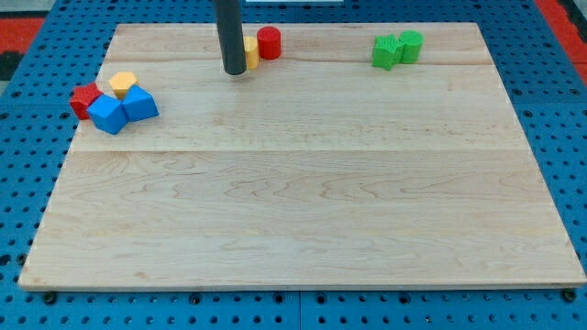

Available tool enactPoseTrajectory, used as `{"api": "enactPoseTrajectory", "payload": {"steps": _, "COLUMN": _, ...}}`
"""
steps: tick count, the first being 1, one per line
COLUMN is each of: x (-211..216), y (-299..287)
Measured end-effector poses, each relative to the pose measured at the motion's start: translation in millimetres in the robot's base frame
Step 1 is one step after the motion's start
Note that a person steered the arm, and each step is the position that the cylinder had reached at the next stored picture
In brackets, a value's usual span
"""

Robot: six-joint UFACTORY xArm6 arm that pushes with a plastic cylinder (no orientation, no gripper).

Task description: Place the yellow heart to the bottom right of the red circle

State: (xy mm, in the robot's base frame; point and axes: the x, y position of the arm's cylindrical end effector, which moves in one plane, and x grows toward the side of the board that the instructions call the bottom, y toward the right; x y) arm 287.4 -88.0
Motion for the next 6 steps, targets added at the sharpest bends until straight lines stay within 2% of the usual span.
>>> {"api": "enactPoseTrajectory", "payload": {"steps": 2, "x": -39.7, "y": 1.2}}
{"api": "enactPoseTrajectory", "payload": {"steps": 3, "x": -63.6, "y": -23.0}}
{"api": "enactPoseTrajectory", "payload": {"steps": 4, "x": -78.0, "y": -21.6}}
{"api": "enactPoseTrajectory", "payload": {"steps": 6, "x": -61.4, "y": 33.3}}
